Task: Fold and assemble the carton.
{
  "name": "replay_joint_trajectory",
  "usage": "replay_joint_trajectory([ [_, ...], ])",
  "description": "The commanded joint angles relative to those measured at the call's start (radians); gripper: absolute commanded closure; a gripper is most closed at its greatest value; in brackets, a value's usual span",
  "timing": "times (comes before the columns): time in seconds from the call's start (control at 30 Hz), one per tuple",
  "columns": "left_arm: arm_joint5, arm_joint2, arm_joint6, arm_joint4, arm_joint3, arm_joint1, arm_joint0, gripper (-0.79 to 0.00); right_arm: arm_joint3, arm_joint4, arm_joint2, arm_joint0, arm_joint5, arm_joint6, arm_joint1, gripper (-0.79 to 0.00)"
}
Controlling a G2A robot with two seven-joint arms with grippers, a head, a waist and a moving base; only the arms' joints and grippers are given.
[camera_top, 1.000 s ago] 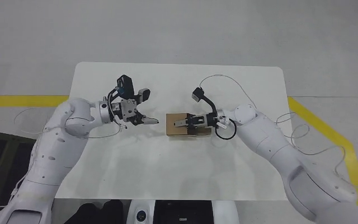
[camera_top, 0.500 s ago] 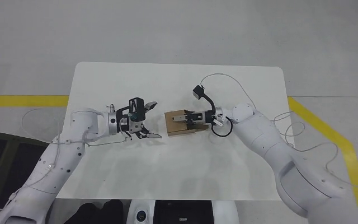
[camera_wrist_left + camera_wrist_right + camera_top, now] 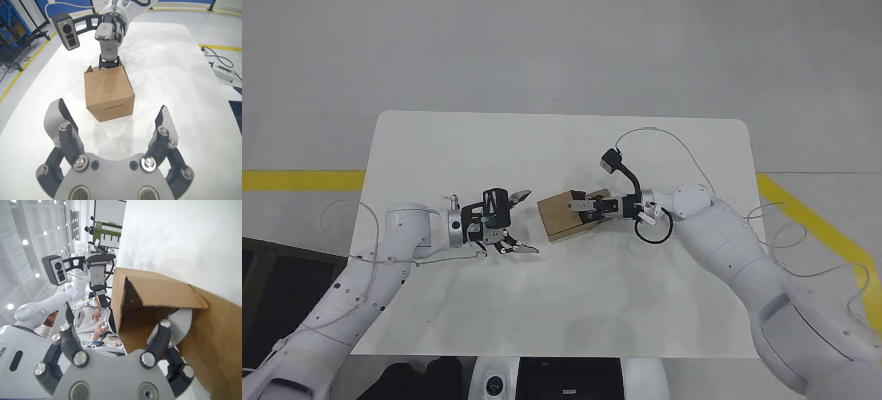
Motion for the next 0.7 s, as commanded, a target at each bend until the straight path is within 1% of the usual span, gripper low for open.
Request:
replay_joint_trajectory([
  [0.0,0.029,0.015,-0.049,-0.035,-0.011,-0.009,0.001,-0.785,-0.016,-0.022,0.009,-0.003,-0.003,-0.003,0.015,-0.763],
  [0.03,0.046,0.020,-0.072,-0.053,-0.016,-0.013,0.003,-0.785,-0.026,-0.028,0.016,-0.004,-0.005,-0.005,0.023,-0.742],
  [0.07,0.066,0.024,-0.097,-0.071,-0.020,-0.017,0.004,-0.785,-0.038,-0.032,0.025,-0.006,-0.008,-0.008,0.032,-0.677],
  [0.13,0.114,0.031,-0.148,-0.112,-0.029,-0.025,0.008,-0.785,-0.063,-0.043,0.044,-0.009,-0.010,-0.010,0.052,-0.631],
  [0.2,0.157,0.038,-0.202,-0.147,-0.038,-0.033,0.009,-0.785,-0.087,-0.059,0.065,-0.011,-0.013,-0.013,0.074,-0.566],
  [0.3,0.196,0.049,-0.262,-0.184,-0.046,-0.043,0.006,-0.785,-0.129,-0.082,0.102,-0.010,-0.004,-0.004,0.107,-0.440],
  [0.33,0.202,0.052,-0.275,-0.193,-0.048,-0.046,0.004,-0.785,-0.141,-0.090,0.116,-0.010,0.001,0.001,0.118,-0.379],
  [0.37,0.206,0.055,-0.285,-0.201,-0.049,-0.048,0.003,-0.785,-0.152,-0.099,0.129,-0.012,0.008,0.008,0.129,-0.296],
  [0.47,0.209,0.061,-0.308,-0.216,-0.052,-0.055,0.000,-0.785,-0.186,-0.129,0.166,-0.024,0.032,0.031,0.163,-0.086],
  [0.5,0.209,0.062,-0.314,-0.218,-0.054,-0.056,-0.001,-0.785,-0.200,-0.140,0.176,-0.029,0.046,0.045,0.173,0.000],
  [0.67,0.203,0.063,-0.329,-0.225,-0.057,-0.062,0.000,-0.785,-0.282,-0.171,0.209,-0.072,0.148,0.147,0.217,0.000],
])
